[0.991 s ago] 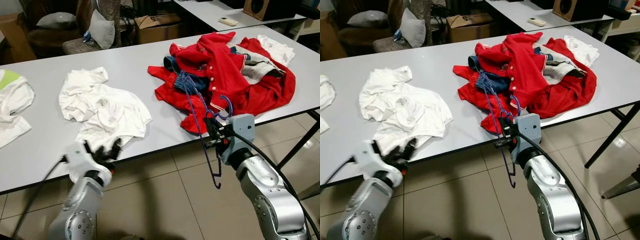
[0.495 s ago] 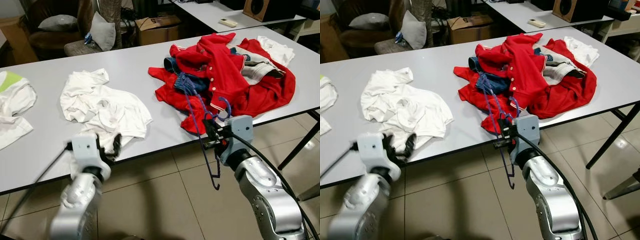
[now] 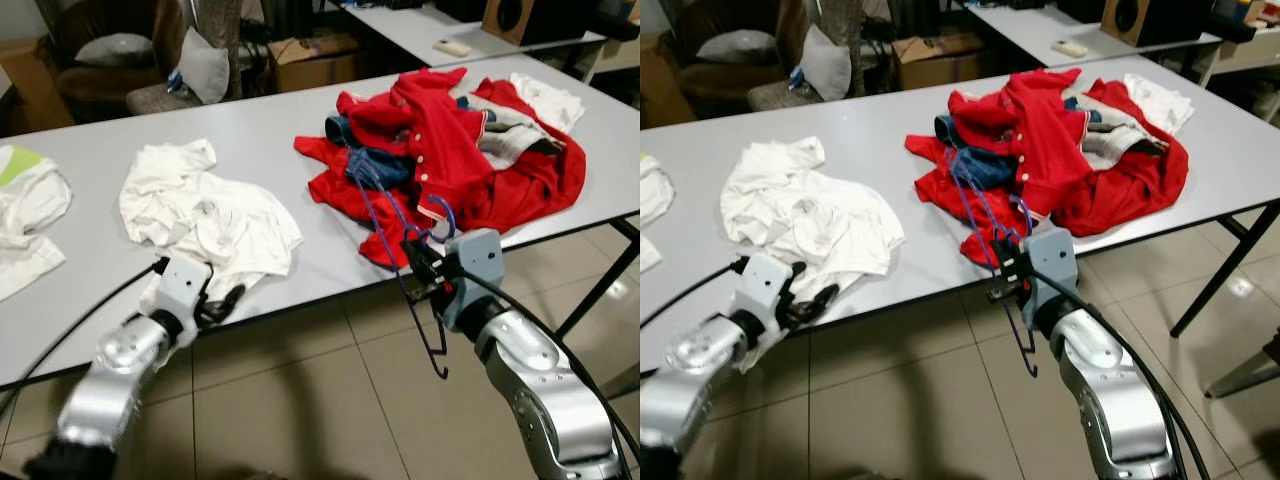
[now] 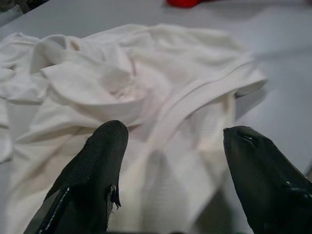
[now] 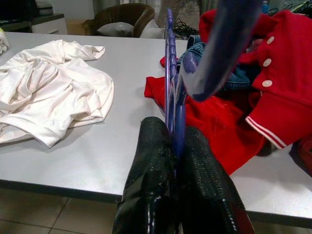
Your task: Hang hanger
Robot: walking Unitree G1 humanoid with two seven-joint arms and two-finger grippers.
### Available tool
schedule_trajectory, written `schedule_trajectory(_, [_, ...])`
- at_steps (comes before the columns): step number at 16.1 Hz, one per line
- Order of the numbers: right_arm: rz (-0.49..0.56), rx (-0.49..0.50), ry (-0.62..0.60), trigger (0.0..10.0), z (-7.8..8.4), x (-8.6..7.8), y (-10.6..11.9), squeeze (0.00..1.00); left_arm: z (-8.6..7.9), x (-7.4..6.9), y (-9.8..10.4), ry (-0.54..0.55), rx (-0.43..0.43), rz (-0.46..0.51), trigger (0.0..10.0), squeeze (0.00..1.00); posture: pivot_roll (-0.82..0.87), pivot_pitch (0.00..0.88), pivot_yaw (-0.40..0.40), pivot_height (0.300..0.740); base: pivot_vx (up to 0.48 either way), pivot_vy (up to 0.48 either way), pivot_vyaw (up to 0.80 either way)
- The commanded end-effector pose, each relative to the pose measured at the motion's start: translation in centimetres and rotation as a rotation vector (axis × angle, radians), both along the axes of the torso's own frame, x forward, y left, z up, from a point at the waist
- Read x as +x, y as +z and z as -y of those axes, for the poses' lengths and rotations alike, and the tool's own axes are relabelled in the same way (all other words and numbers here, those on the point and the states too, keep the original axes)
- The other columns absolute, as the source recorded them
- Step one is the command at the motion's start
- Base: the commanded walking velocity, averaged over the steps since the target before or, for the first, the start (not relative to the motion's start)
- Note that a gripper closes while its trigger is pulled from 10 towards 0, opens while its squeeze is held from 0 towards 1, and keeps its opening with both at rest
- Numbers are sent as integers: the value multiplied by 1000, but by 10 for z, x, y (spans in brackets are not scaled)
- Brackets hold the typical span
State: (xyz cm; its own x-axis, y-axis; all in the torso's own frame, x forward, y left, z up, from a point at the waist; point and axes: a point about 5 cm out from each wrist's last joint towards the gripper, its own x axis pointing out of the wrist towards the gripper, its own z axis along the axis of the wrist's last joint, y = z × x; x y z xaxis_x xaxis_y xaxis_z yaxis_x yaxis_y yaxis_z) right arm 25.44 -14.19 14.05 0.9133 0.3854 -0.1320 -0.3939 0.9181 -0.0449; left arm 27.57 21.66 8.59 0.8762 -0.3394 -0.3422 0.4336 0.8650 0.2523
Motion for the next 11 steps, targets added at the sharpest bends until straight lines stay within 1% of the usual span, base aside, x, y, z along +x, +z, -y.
schedule_trajectory(1, [16, -6, 18, 10000, -2, -2, 4, 0, -6, 5, -1, -5, 28, -28, 10000, 0, -77, 0, 104, 740, 0, 0, 0])
schedule_trajectory(2, [14, -4, 17, 10000, -2, -3, 3, 0, -12, 12, -1, 5, 15, -52, 10000, 0, -79, 0, 104, 740, 0, 0, 0])
schedule_trajectory(3, [13, -3, 15, 10000, -2, -3, 3, 0, -15, 15, -1, 1, 32, -47, 10000, 0, -83, 0, 108, 740, 0, 0, 0])
schedule_trajectory(4, [10, 1, 15, 10000, -3, -5, 2, 0, -21, 21, 1, 25, 11, -47, 10000, 0, -92, 0, 114, 740, 0, 0, 0])
schedule_trajectory(5, [7, 2, 16, 10000, -4, -7, 1, 0, -27, 25, 2, 49, -49, -48, 9569, 0, -92, 0, 114, 740, 0, 0, 0])
schedule_trajectory(6, [4, 1, 18, 10000, -5, -8, 1, 0, -30, 26, 0, 46, -85, -69, 4902, 0, -103, 0, 125, 740, 0, 0, 0])
schedule_trajectory(7, [4, 1, 18, 10000, -5, -8, 1, 0, -31, 26, -1, 40, -89, -78, 4902, 0, -103, 0, 125, 740, 0, 0, 0])
schedule_trajectory(8, [4, -3, 14, 10000, -3, -8, 1, 0, -29, 23, -6, -5, -75, -103, 0, 0, -108, 0, 129, 740, 0, 0, 0])
schedule_trajectory(9, [4, -6, 9, 10000, -2, -8, 1, 0, -28, 22, -10, -30, -58, -117, 0, 0, -111, 0, 131, 740, 0, 0, 0])
schedule_trajectory(11, [9, -11, 4, 10000, -1, -8, 3, 0, -30, 26, -12, -24, -51, -113, 0, 0, -121, 0, 141, 740, 0, 0, 0])
